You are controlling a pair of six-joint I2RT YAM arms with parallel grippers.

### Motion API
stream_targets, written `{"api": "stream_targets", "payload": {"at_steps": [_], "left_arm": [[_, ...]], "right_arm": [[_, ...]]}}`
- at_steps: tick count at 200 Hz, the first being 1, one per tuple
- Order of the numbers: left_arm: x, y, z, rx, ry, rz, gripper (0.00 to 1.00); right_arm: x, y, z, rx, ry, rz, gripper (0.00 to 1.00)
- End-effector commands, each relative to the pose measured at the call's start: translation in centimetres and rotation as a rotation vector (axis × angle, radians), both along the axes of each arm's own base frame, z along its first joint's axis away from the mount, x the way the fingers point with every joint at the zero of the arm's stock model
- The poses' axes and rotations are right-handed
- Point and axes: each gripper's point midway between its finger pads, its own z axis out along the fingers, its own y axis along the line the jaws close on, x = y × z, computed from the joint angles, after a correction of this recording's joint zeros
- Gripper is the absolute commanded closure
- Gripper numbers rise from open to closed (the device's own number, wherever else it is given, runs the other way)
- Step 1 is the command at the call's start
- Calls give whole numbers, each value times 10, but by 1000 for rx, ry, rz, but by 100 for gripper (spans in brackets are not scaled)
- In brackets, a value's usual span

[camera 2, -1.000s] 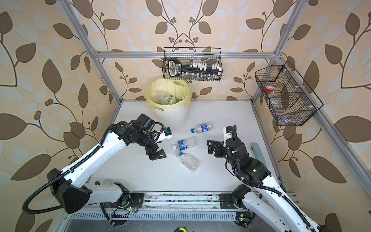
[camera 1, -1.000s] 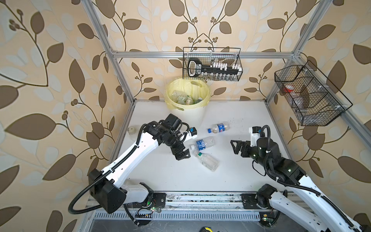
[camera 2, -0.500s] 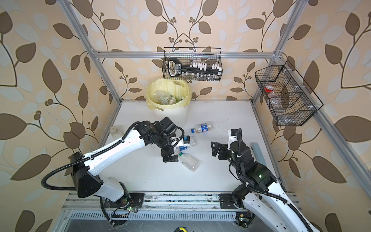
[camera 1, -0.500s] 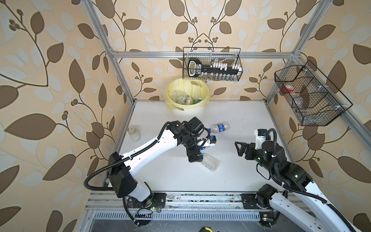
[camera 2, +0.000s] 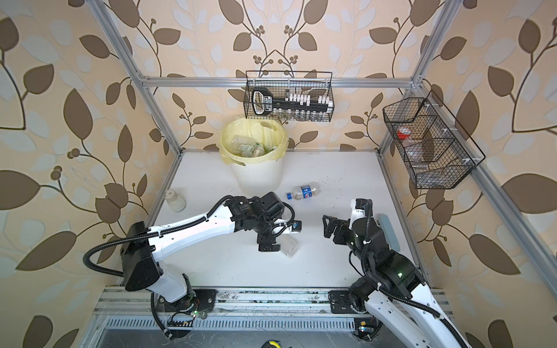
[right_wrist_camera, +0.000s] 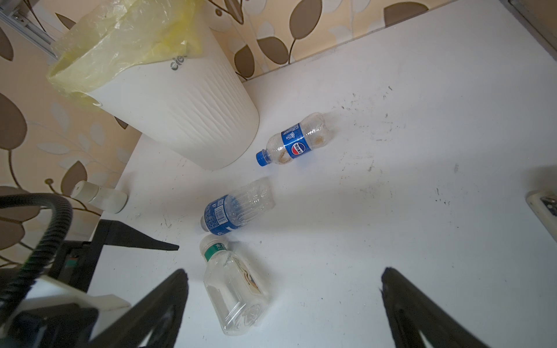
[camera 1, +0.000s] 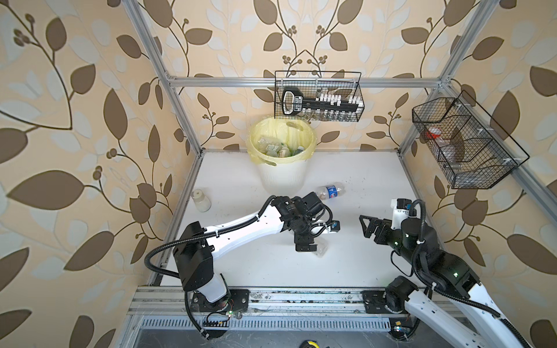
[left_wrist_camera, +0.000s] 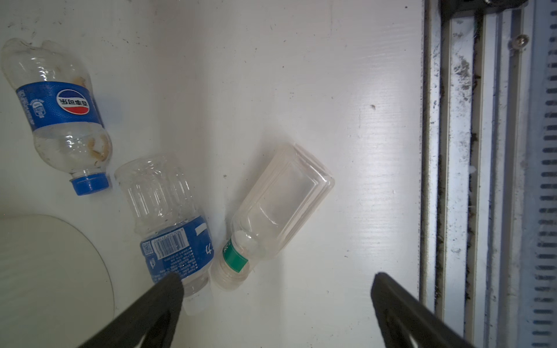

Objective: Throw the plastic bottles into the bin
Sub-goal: 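Lower the left gripper onto the green-capped clear bottle and close it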

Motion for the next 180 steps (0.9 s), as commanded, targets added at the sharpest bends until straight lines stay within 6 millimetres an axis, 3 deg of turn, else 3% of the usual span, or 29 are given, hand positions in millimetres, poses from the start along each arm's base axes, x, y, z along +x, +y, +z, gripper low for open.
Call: {"api": "stream_targets", "payload": {"at_steps": [1,75,125,180], "left_arm": [[5,-2,-8,36,-45,-34,1],[1,-9,-42,76,-26,-113,1],[4,-19,-53,63,-29,-136,1],[4,-18,-85,110,-36,-167,1]], "right_arm": [[-4,-6,-7,-5,27,-24,0],[-8,-11,-10,-19,30,-34,0],[-11,-16,-11,-30,29,-45,0],[-12,-18,-13,-33,34,-54,0]]}}
